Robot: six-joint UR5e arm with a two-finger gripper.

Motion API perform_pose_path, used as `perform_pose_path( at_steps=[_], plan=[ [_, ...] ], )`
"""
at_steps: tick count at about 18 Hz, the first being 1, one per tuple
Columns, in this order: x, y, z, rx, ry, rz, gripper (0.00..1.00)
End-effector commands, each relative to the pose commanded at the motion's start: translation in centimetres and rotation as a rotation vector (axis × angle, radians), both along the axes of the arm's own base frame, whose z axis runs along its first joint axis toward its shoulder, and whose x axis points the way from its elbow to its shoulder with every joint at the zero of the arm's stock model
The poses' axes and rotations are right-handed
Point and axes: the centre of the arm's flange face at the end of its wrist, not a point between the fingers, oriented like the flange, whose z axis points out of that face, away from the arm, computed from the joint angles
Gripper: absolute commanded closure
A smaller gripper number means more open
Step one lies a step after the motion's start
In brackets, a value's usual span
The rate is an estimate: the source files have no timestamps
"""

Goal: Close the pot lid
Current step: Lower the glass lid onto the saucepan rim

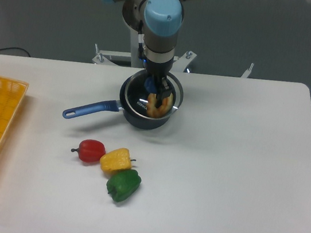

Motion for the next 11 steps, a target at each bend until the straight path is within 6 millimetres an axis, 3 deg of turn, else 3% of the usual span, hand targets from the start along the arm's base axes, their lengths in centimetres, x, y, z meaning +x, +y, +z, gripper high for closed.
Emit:
perform_pose_path(
  at_steps=[11],
  plan=[
    [0.78, -0.59, -0.9, 0.003, 0.011, -0.002, 0.38]
  ],
)
